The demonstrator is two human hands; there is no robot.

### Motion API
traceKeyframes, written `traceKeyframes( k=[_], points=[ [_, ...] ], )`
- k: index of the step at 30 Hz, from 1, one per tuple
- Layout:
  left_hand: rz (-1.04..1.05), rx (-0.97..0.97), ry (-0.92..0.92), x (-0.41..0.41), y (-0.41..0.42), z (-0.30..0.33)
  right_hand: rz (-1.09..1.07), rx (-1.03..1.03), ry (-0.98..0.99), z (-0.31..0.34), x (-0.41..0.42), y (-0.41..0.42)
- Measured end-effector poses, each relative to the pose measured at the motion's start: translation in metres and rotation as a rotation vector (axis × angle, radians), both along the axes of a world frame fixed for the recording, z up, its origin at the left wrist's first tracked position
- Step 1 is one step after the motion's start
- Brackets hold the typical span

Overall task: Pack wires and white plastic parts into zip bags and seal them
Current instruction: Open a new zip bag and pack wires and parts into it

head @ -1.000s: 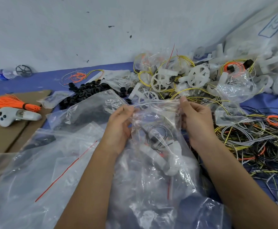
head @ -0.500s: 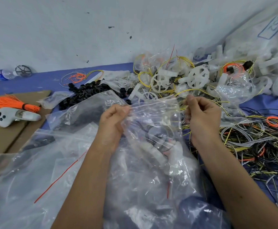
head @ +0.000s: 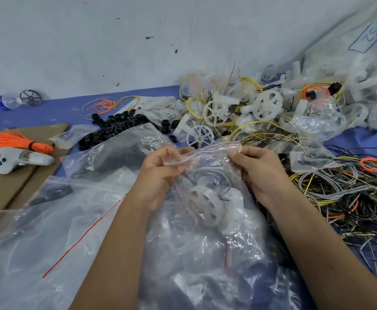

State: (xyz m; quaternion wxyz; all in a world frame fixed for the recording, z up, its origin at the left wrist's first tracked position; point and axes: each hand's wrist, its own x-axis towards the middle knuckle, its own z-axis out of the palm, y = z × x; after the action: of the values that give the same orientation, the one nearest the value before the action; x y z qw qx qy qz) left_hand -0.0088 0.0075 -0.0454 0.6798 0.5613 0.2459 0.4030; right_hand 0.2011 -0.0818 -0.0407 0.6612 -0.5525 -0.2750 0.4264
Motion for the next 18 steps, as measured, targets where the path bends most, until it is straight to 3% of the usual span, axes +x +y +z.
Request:
traceKeyframes(
  k=[5,9,13,16,18],
  points=[
    [0.367,0.136,0.154,0.000,0.008,-0.009,-0.192,0.099,-0.083,0.001,0.010,-0.001],
    [0.606,0.293,0.252,0.003,0.011,0.002,-0.178,0.081,-0.249,-0.004,0.010,0.002],
    [0.494,0.613,0.390,0.027,-0.005,0.026,-0.151,0.103,-0.295,-0.004,0.006,0.004],
    [0.329,0.896,0.614,0.053,-0.007,0.040,-0.143,0.129,-0.284,-0.002,0.005,0.004],
    [0.185,0.956,0.708,0.066,-0.005,0.047,-0.126,0.176,-0.302,-0.001,0.004,0.004]
  ],
)
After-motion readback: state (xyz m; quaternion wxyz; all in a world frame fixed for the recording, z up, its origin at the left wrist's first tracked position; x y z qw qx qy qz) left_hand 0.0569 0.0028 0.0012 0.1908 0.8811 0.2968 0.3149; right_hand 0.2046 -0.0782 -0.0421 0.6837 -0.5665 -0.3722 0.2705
